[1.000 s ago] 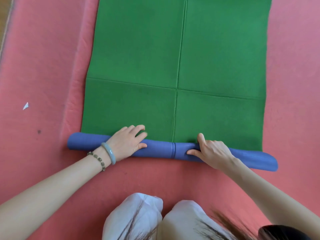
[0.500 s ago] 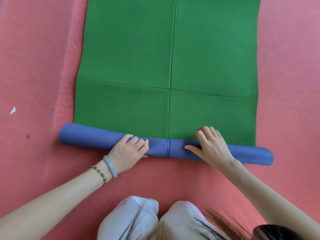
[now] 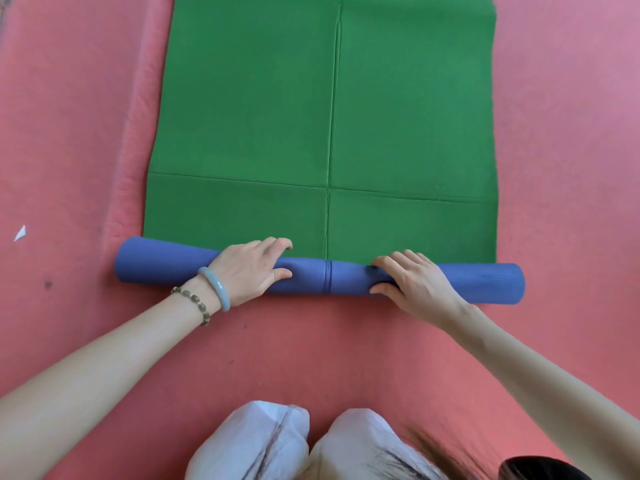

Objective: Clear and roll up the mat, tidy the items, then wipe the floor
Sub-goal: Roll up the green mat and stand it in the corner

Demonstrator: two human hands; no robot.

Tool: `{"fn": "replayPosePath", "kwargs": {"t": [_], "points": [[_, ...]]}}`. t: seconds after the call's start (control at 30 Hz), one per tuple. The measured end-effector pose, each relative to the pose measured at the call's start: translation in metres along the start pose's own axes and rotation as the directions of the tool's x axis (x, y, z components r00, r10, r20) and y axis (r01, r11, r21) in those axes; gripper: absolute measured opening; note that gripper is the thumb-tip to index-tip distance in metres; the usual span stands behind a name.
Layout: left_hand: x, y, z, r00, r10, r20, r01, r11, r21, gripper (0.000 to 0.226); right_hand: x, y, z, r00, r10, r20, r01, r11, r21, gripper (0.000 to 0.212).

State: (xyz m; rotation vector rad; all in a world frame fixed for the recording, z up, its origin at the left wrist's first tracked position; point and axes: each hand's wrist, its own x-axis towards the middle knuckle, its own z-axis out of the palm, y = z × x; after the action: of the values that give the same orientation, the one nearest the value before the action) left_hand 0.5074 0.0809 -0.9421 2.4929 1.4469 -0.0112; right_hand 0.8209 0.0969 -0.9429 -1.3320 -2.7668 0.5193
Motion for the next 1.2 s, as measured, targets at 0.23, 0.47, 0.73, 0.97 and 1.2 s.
{"fn": "replayPosePath", "kwargs": {"t": [0.23,0.47,0.73,0.97,1.2], "points": [[-0.013,0.006,0.013,0.975,0.112,-0.189,-0.037,0.931,0.362,0.078,0.035,0.012,-0.015,0.949,0.212,0.232,-0.24,0.966,0.1,0.035],[0.004,0.011,0.009,0.985,0.098,-0.145,-0.026,0.902,0.431,0.064,0.036,0.011,-0.022,0.975,0.211,-0.076,-0.21,0.978,0.021,0.05],[0.031,0.011,-0.031,0.982,-0.089,0.167,0.044,0.965,0.258,0.054,0.015,-0.018,-0.019,0.996,0.066,0.064,-0.052,0.979,-0.195,0.102],[0.028,0.032,-0.043,0.917,-0.34,0.209,0.296,0.931,0.214,0.065,0.047,-0.024,-0.047,0.954,0.153,0.256,-0.099,0.972,-0.211,0.061],[-0.003,0.024,-0.047,0.952,-0.279,0.126,0.242,0.937,0.251,0.087,0.062,-0.017,-0.06,0.922,0.176,0.344,-0.122,0.978,-0.172,0.053]]}}
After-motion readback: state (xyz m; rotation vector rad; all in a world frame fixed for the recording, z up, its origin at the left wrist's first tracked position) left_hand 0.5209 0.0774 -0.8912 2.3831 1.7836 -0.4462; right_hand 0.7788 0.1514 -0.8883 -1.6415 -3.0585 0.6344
